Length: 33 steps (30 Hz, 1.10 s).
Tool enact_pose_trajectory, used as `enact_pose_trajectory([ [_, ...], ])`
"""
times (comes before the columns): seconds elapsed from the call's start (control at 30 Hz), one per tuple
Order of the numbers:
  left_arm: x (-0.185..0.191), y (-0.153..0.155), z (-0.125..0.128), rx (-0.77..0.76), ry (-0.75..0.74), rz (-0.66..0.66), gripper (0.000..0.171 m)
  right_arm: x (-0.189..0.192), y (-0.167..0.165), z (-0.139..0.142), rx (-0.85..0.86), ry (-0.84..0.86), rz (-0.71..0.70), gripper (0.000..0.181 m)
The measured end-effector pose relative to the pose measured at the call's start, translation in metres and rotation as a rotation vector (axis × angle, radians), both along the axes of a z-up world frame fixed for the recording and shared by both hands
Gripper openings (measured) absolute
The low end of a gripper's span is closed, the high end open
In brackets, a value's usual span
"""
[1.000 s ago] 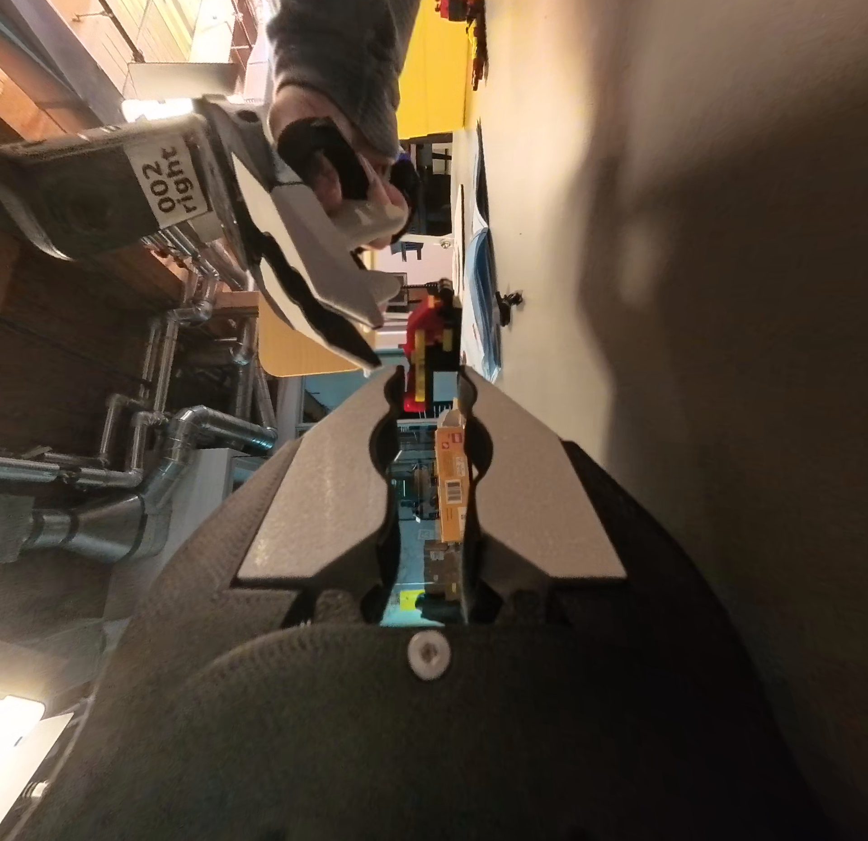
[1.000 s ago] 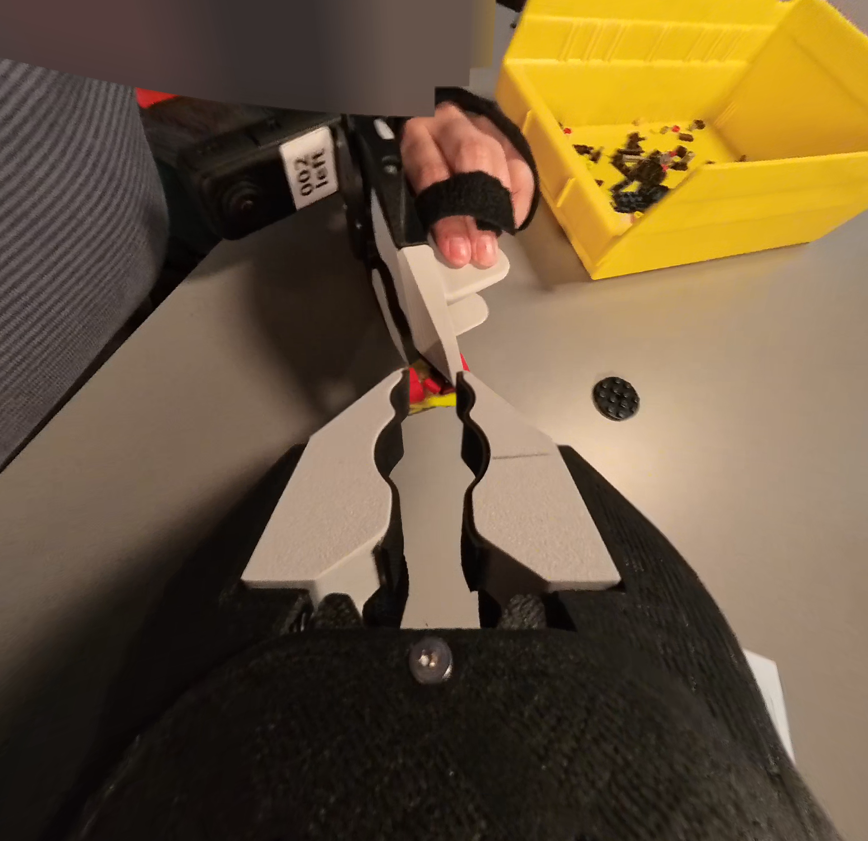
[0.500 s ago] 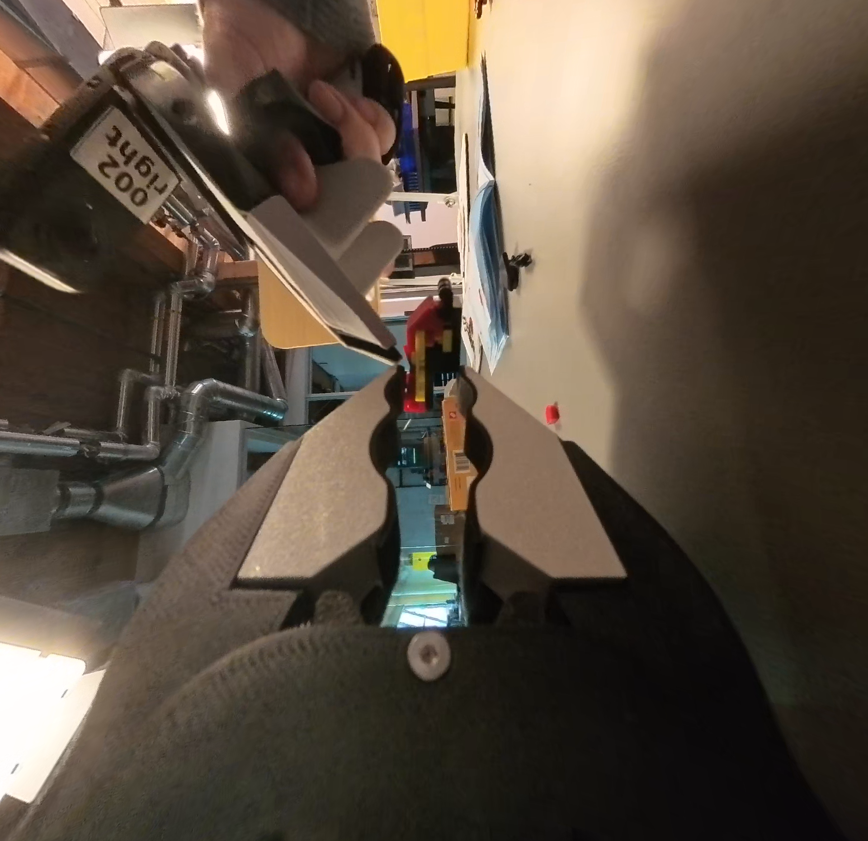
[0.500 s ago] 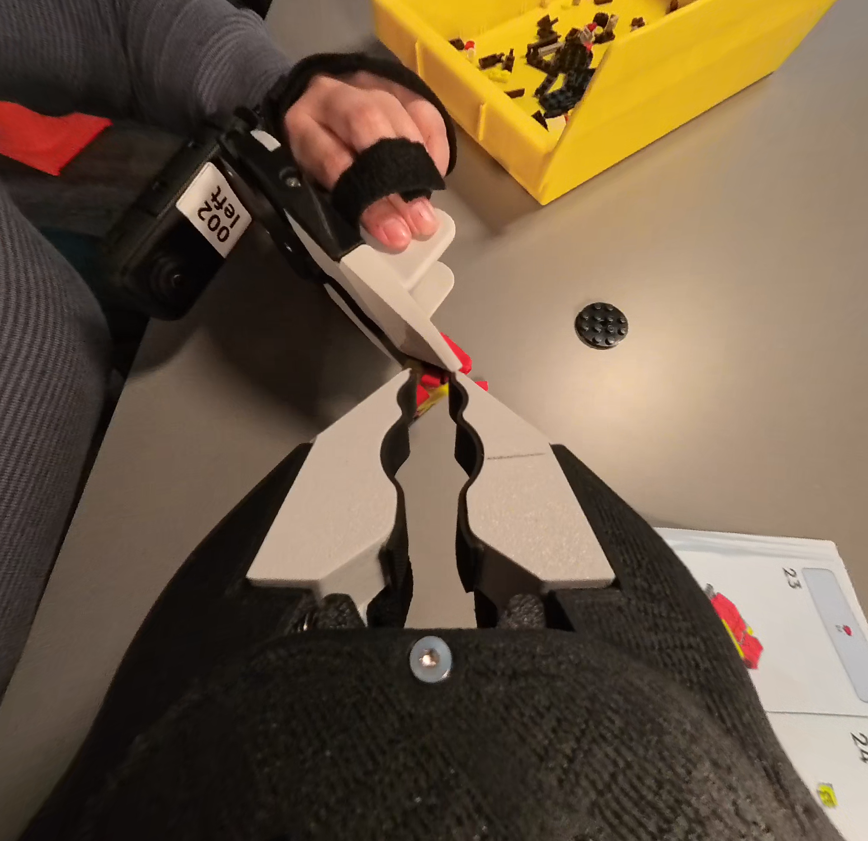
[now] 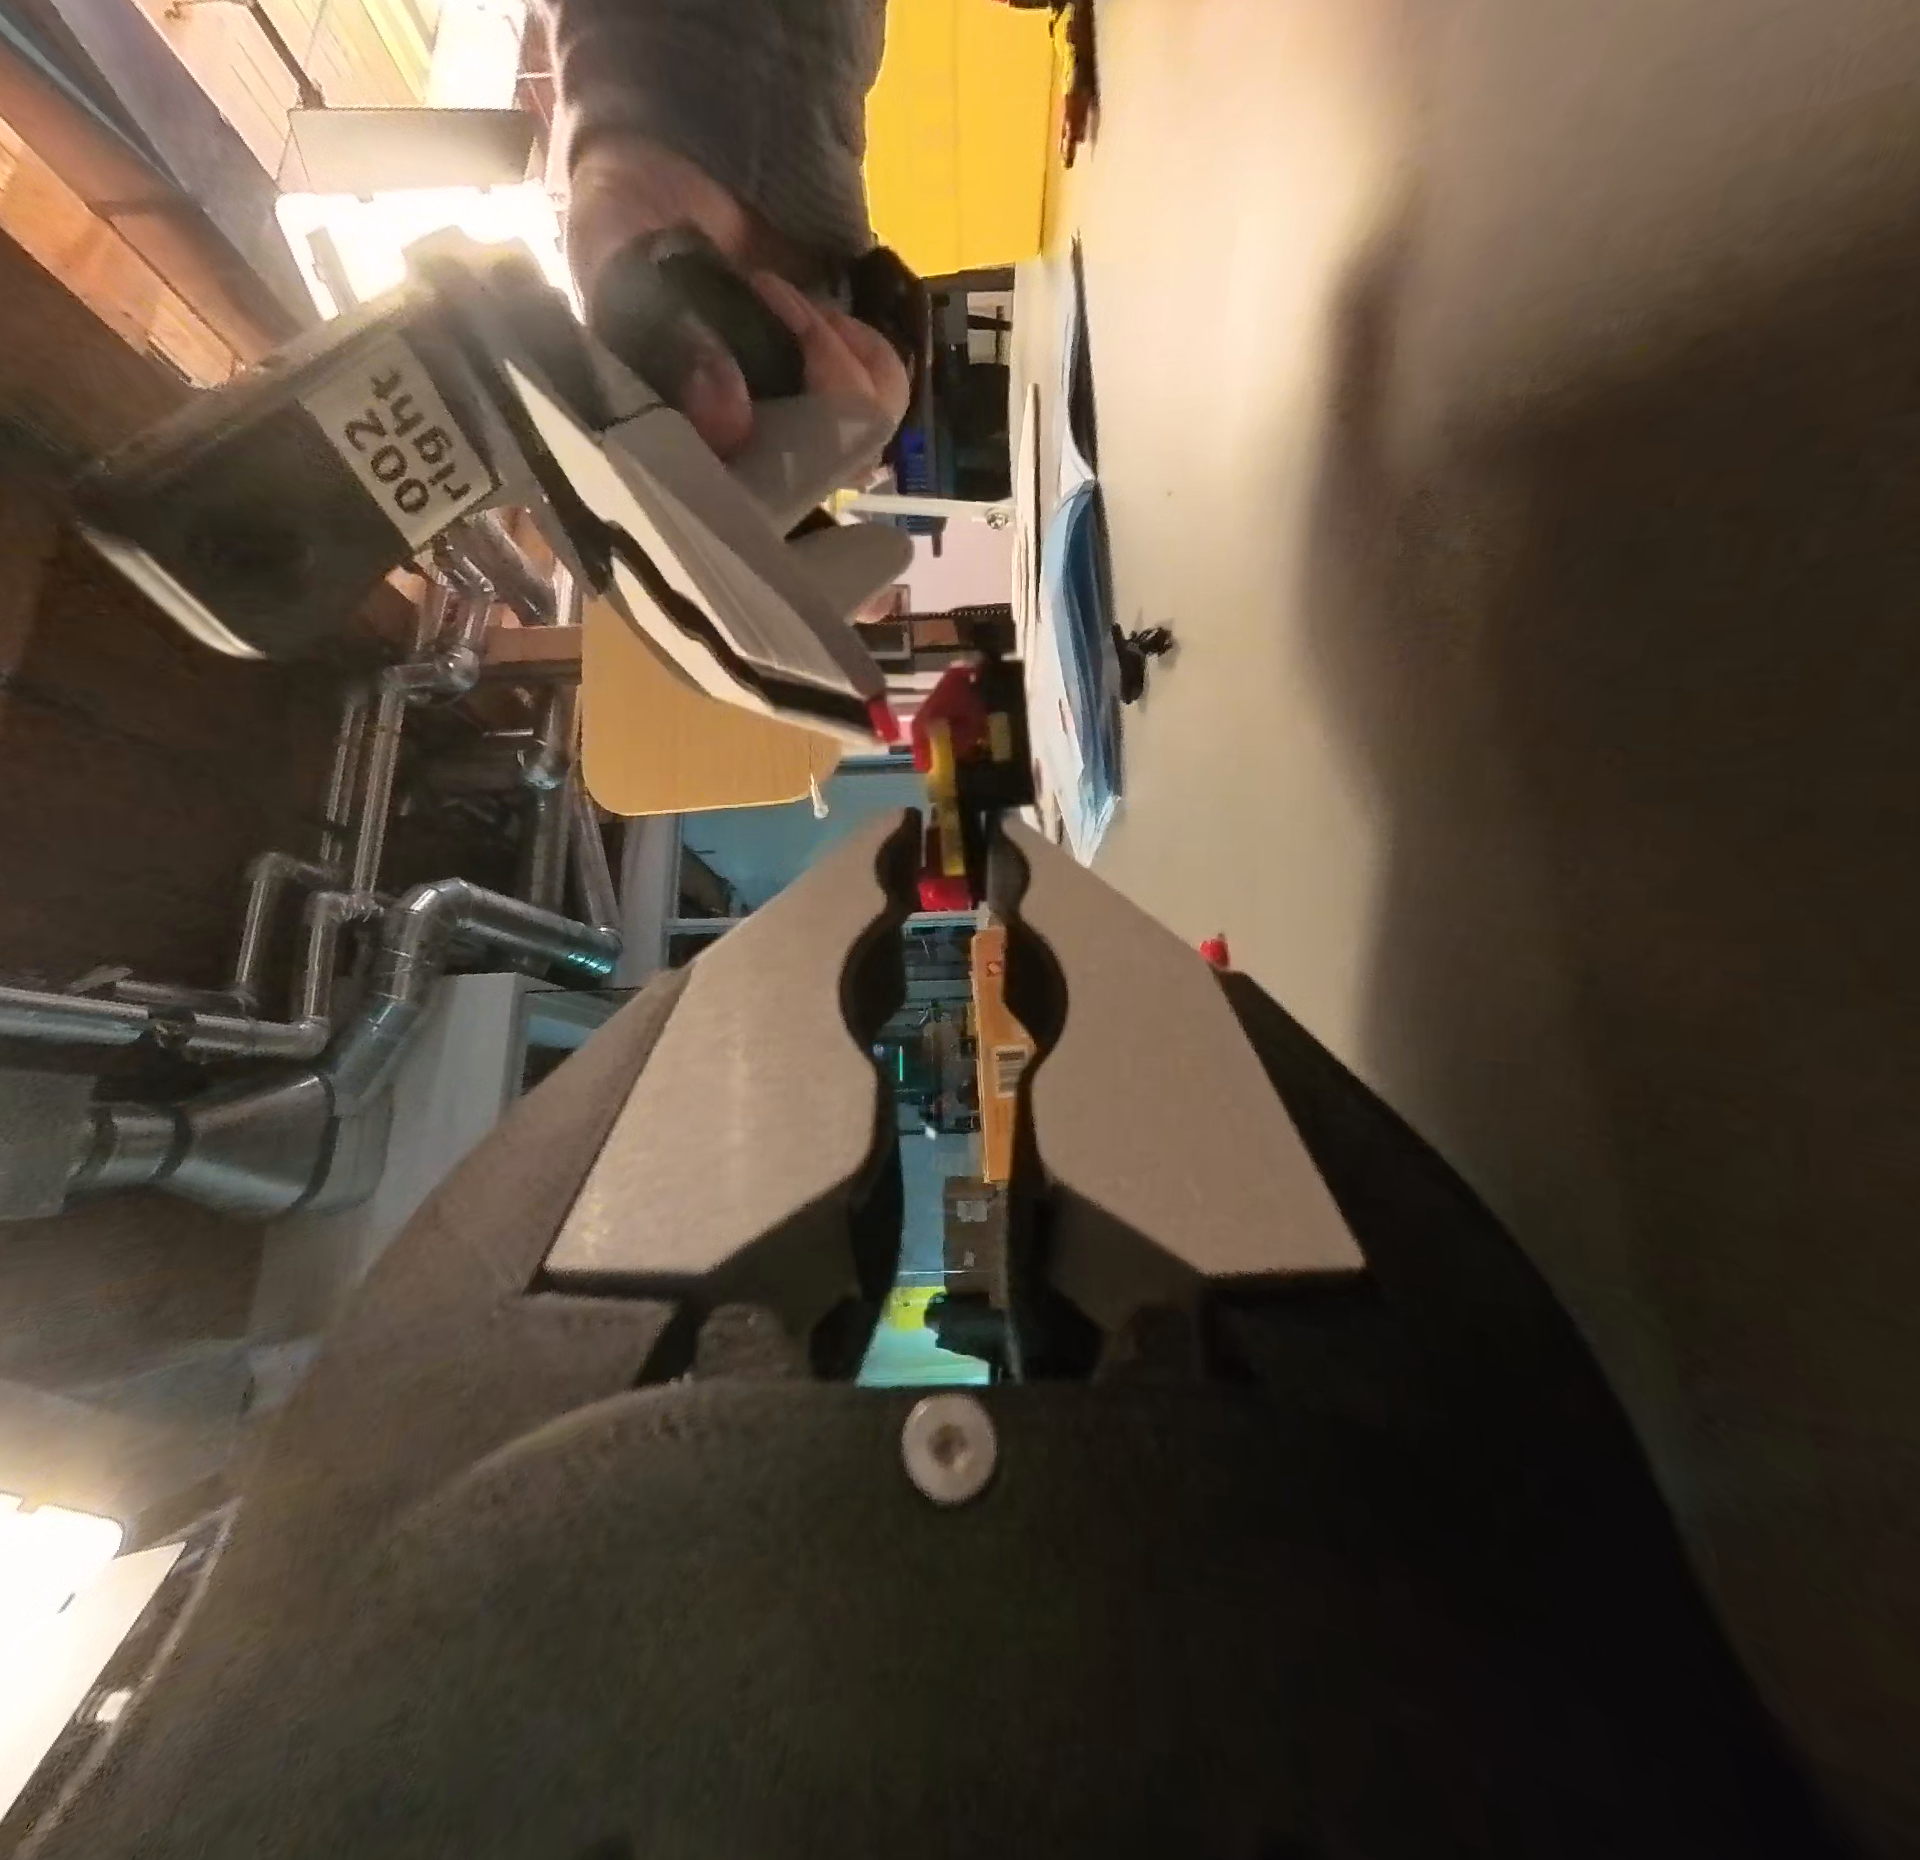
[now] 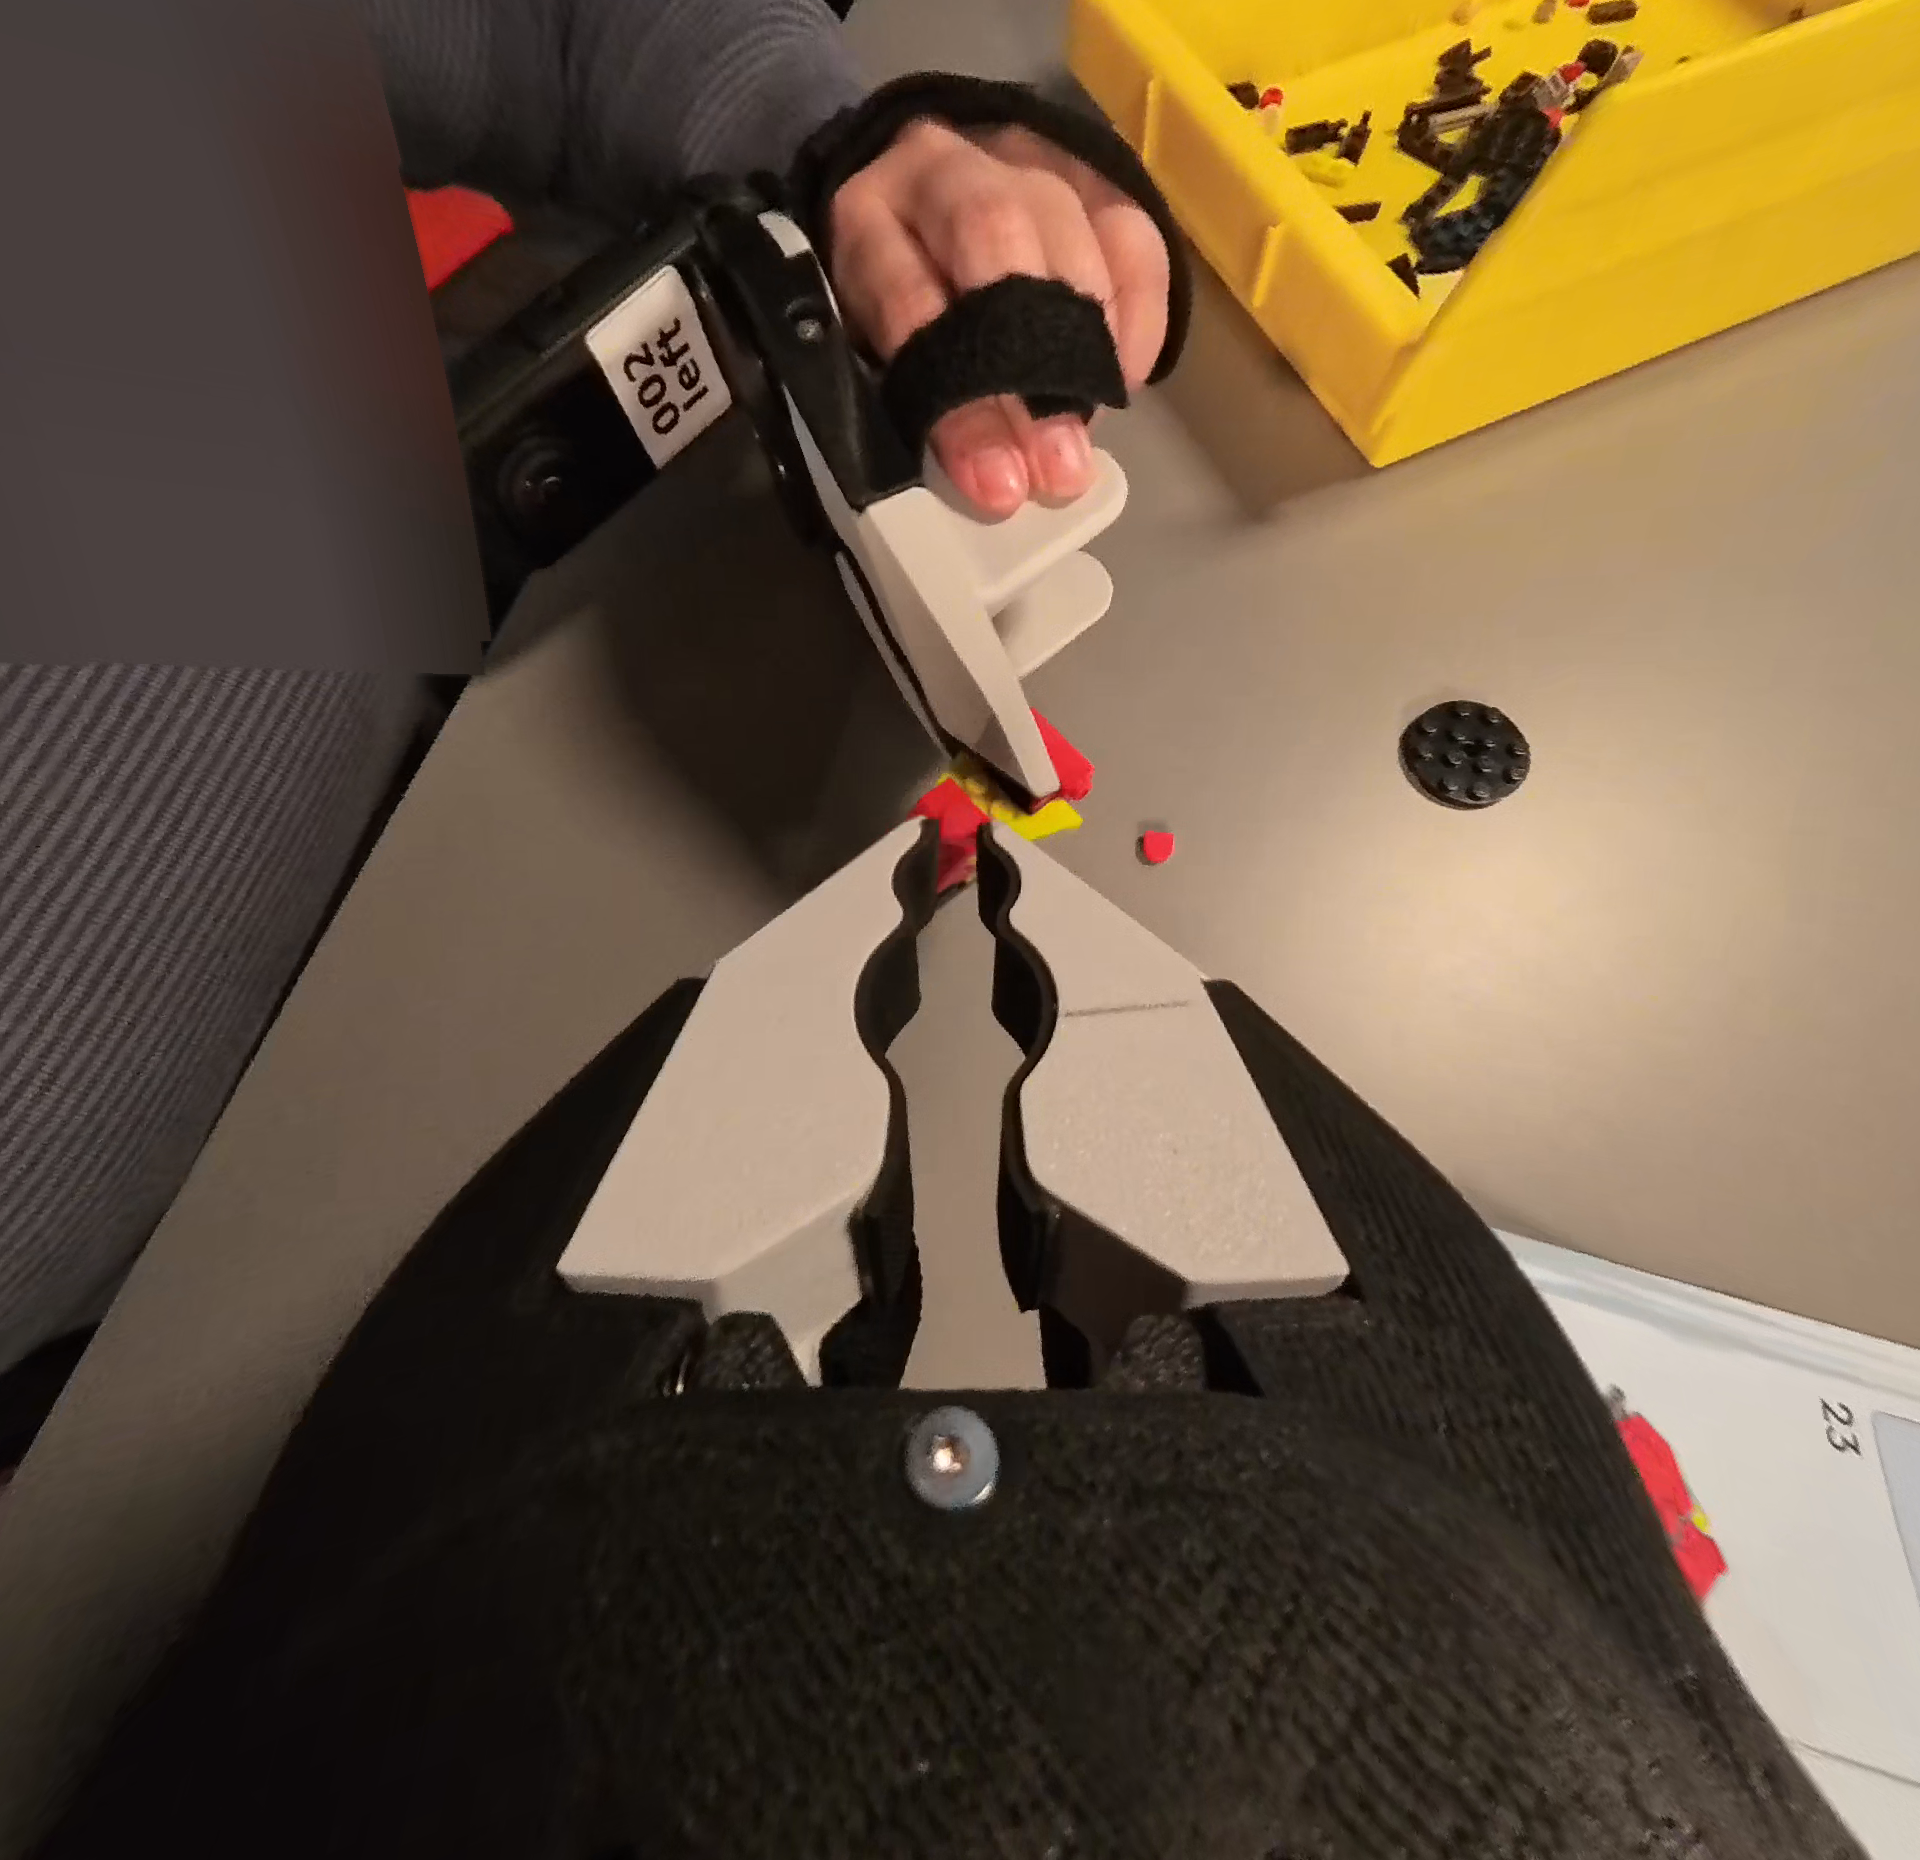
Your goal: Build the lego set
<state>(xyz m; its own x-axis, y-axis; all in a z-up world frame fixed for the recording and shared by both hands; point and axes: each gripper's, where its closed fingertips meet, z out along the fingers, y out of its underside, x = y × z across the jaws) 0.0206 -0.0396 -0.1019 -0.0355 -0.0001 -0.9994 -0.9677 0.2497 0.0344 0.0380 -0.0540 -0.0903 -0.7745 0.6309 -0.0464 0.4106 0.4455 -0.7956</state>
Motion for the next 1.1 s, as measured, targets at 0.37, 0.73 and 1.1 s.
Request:
enact_pose_trajectory([
  [0.37,0.008,-0.005,-0.003,-0.026,-0.004,-0.051,0.011,0.000,-0.002,-0.004,0.032,0.094,0.085,0.005],
  [0.73,0.018,-0.012,-0.001,-0.017,-0.008,-0.108,0.011,0.004,-0.011,-0.005,0.022,0.104,0.147,0.008],
  [1.1,-0.010,0.001,-0.009,-0.074,-0.023,0.043,0.011,0.005,-0.009,-0.004,0.209,0.458,0.178,0.048],
])
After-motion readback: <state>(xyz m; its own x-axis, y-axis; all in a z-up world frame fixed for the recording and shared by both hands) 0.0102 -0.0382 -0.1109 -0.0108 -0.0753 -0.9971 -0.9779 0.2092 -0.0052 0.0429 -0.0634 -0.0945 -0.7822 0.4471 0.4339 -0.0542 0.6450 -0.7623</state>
